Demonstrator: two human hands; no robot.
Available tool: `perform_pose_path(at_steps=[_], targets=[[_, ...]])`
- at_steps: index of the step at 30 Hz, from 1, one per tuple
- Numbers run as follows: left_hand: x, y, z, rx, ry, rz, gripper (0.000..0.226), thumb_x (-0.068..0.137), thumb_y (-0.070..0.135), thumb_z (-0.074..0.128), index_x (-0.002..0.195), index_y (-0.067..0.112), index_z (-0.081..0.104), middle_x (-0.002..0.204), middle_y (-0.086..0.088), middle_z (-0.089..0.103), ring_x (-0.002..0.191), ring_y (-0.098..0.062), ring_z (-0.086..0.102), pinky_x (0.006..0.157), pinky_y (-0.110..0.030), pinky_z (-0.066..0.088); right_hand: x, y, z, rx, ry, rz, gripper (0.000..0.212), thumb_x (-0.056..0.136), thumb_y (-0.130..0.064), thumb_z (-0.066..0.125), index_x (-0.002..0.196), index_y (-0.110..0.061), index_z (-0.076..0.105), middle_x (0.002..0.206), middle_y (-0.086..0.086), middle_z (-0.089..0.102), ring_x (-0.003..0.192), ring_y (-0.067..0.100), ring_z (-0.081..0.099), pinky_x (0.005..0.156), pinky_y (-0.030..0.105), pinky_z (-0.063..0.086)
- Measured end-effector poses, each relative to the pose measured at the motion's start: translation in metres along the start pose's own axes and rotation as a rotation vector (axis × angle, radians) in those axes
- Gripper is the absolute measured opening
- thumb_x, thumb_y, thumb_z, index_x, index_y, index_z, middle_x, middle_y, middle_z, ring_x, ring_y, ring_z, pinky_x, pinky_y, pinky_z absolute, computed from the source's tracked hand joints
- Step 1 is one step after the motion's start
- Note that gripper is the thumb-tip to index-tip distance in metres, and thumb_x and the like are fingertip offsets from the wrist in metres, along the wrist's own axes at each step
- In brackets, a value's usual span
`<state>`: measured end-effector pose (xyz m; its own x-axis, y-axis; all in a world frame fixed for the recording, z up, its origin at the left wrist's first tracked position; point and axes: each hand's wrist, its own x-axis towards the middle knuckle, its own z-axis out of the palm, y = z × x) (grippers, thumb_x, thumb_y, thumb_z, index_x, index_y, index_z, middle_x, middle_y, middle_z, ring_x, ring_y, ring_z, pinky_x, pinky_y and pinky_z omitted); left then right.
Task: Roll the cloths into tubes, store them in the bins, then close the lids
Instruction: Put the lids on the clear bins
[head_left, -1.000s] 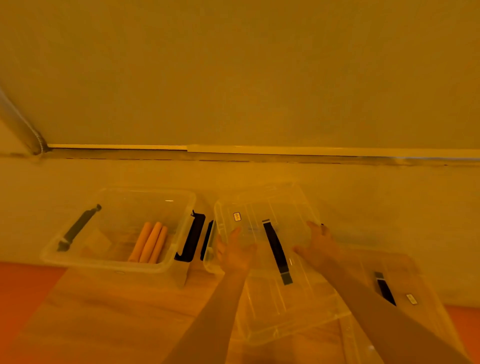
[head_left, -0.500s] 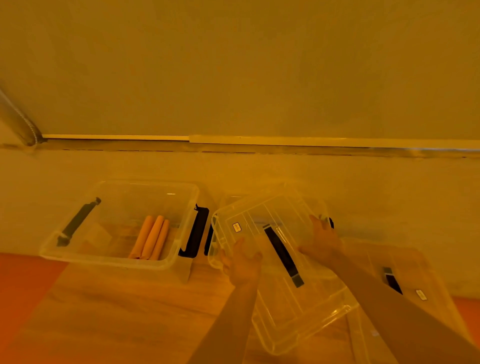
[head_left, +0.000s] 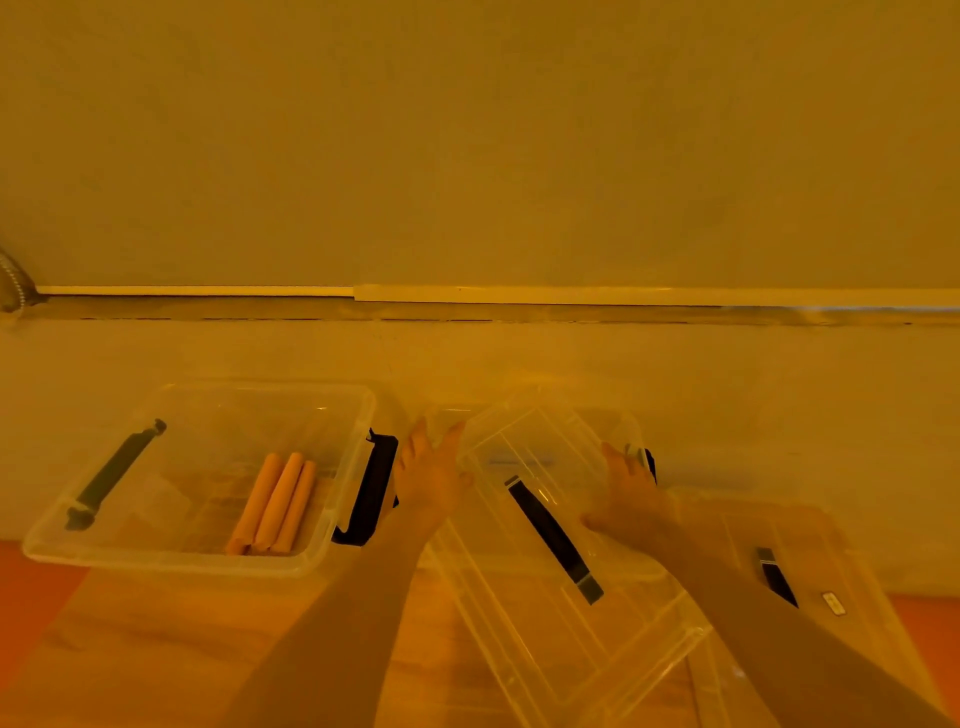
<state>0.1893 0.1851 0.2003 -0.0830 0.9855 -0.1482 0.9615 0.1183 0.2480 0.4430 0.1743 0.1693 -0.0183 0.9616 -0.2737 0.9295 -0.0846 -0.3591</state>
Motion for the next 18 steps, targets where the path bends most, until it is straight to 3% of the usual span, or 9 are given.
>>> perform_pose_path(at_steps=[7,12,18], targets=[[0.023,0.004,0.004,0.116,-0.264,0.195,0.097,0.079,0.068,0.058,0.151,0.042,-0.002,0.158,-0.013,-0.017,0.145,-0.039,-0.008,0.115,-0.056,0.007,0.012,-0.004,-0.005,-0.064,-0.037,-0.113,0.107,0.077,-0.041,0.074,0.153,-0.017,0.003,0.157,0.009,0.02,0.145,0.032,0.015,0.118,0.048,0.018],[0.019,-0.001,0.016,0.188,-0.263,0.199,0.098,0.078,0.066,0.061,0.151,0.039,0.002,0.158,-0.015,-0.016,0.145,-0.041,-0.008,0.115,-0.058,0.006,0.017,-0.009,-0.013,-0.134,-0.069,-0.136,0.106,0.079,-0.04,0.074,0.153,-0.016,0.002,0.157,0.009,0.019,0.145,0.031,0.017,0.119,0.05,0.015],[0.01,-0.007,0.025,0.162,-0.299,0.16,0.09,0.079,0.067,0.059,0.149,0.042,0.008,0.159,-0.013,-0.008,0.145,-0.04,0.0,0.11,-0.061,0.021,0.014,-0.01,-0.002,-0.124,-0.046,-0.131,0.096,0.081,-0.04,0.072,0.152,-0.019,0.012,0.156,0.005,0.024,0.142,0.027,0.025,0.116,0.042,0.024]])
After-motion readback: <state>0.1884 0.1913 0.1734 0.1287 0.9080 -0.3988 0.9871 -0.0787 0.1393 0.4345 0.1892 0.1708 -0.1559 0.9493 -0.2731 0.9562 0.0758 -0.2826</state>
